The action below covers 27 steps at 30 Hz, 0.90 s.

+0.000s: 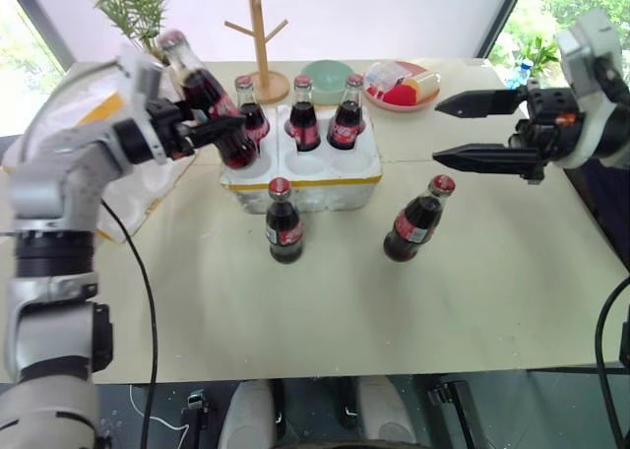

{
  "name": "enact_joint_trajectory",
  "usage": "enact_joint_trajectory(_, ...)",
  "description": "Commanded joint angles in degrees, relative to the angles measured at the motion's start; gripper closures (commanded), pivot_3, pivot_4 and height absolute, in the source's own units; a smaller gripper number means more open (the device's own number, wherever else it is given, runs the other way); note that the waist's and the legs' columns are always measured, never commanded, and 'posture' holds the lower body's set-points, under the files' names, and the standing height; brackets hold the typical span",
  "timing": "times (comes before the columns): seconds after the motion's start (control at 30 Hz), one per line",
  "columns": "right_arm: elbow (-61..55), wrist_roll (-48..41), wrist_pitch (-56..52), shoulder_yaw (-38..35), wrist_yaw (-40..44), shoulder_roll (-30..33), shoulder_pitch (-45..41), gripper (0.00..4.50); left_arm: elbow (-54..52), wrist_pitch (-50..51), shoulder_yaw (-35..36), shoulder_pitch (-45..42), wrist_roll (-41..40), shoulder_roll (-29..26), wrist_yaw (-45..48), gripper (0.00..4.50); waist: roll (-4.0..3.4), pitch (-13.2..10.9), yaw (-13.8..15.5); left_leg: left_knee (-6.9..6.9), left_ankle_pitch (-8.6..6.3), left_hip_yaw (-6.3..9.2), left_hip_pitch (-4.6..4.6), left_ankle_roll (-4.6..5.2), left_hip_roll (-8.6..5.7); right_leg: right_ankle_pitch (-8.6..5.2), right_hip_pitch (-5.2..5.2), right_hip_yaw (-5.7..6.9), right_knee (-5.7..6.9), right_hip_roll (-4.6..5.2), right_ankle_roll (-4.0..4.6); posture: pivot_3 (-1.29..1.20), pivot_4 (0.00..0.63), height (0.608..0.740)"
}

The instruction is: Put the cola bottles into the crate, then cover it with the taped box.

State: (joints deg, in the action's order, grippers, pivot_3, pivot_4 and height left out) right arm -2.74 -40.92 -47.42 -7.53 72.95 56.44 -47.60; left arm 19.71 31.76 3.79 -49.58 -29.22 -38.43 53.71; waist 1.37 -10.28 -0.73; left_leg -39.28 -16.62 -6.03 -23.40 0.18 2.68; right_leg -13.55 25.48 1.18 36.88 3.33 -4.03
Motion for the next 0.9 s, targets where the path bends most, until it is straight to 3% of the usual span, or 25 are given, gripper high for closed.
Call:
enact_joint_trajectory(0.03, -2.69, -1.33, -0.12, -2.93, -1.87, 0.29, 0.92, 0.0, 5.71, -8.24, -1.0, -4.89, 4.22, 1.96, 2.02, 1.7, 0.01, -0.01, 0.08, 0.0, 0.0, 0.0, -0.01, 0.0, 0.01, 0.0, 0.0, 0.0, 0.0, -0.01, 0.0, 0.0, 0.15, 0.74)
enact_joint_trajectory(0.2, -4.2, -2.31, -0.51, -3.86, -3.76, 0.3, 2.9, 0.0, 12.42, -14.51, -3.15, -6.08, 9.1, 5.64, 3.06, 1.7, 0.02, -0.01, 0.17, -0.03, 0.0, -0.01, -0.04, 0.0, 0.01, 0.0, 0.02, -0.01, 0.0, 0.01, 0.0, 0.0, 0.15, 0.74)
enact_joint_trajectory(0.4, -4.04, -2.7, -0.6, -4.11, -4.92, 0.26, 2.91, 0.0, 13.59, -15.18, -2.09, -7.16, 9.99, 6.76, 4.34, 1.7, 0.02, -0.01, 0.27, -0.13, 0.0, 0.03, -0.05, 0.01, 0.01, 0.0, 0.01, -0.01, 0.08, 0.03, 0.0, 0.0, 0.15, 0.74)
enact_joint_trajectory(0.7, -3.49, -2.57, 0.01, -3.95, -6.77, -0.67, 3.43, 0.0, 5.03, -1.73, 5.61, -12.52, 0.63, 1.48, 6.79, 1.7, 0.11, -0.08, 0.09, -0.13, -0.01, 0.08, -0.09, 0.01, 0.05, 0.0, 0.04, -0.01, 0.08, 0.01, 0.0, 0.0, 0.15, 0.74)
enact_joint_trajectory(0.9, -3.48, -2.4, 0.46, -4.6, -8.23, -1.14, 4.59, 0.0, 5.4, 0.65, 4.45, -15.9, -0.17, 4.88, 6.96, 1.7, 0.07, -0.06, 0.53, -0.14, -0.01, 0.08, -0.08, 0.01, -0.01, -0.02, -0.03, 0.0, 0.08, 0.11, -0.05, 0.0, 0.15, 0.74)
